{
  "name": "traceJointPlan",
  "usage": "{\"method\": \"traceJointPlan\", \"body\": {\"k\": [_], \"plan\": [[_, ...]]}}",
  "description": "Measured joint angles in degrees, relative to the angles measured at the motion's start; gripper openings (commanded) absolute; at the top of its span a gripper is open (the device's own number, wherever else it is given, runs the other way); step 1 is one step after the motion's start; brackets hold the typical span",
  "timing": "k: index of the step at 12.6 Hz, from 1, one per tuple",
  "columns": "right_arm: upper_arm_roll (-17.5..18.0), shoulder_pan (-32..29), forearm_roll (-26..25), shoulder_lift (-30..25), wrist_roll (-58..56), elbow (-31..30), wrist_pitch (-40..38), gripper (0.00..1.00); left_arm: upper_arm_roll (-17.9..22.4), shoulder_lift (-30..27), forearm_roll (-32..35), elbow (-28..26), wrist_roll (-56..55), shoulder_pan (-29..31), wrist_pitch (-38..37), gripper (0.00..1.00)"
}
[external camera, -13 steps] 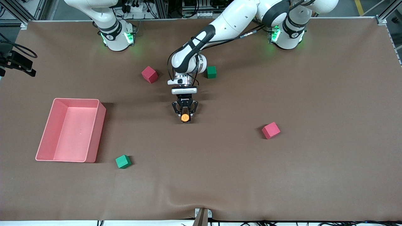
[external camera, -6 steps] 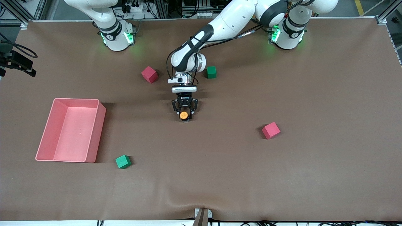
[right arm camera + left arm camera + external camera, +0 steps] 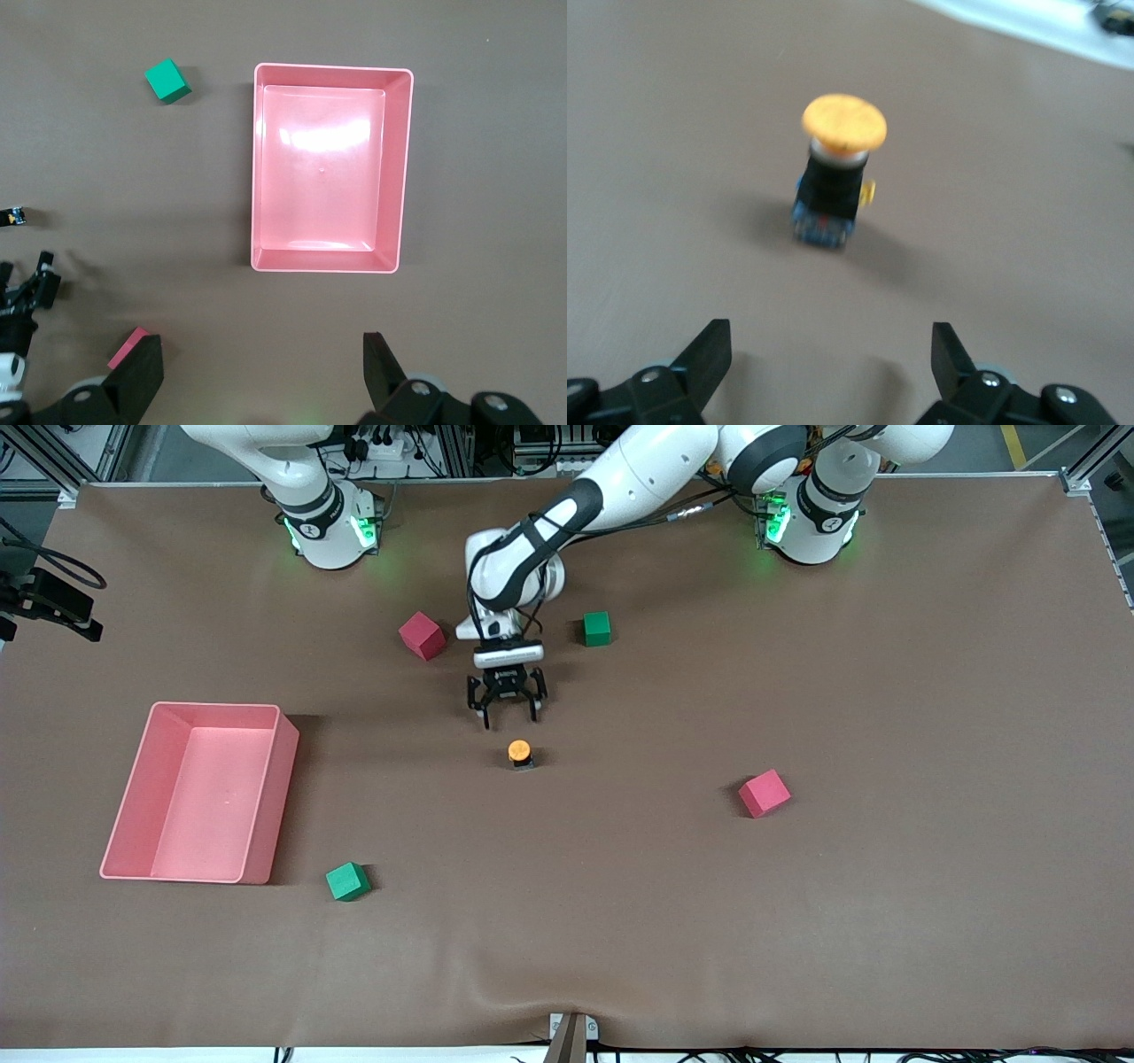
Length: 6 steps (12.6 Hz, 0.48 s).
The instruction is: Place and upright button with both arms
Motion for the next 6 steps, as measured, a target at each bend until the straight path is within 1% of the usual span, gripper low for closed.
{"method": "traceJointPlan", "body": {"k": [2,3,6], "plan": [[0.0,0.0,0.0,0.0,0.0,0.0,0.0,1.0,-0.7,-4.1,-12.4,0.3,5.3,-0.2,-1.3,1.0],[0.0,0.0,0.0,0.0,0.0,0.0,0.0,1.0,-0.7,-6.3,-17.5,0.3,8.3,-0.1,-2.3,1.0],[0.0,0.0,0.0,0.0,0.0,0.0,0.0,1.0,-0.6,-13.1,-27.9,0.6,16.3,1.1,-7.5,1.0]]}}
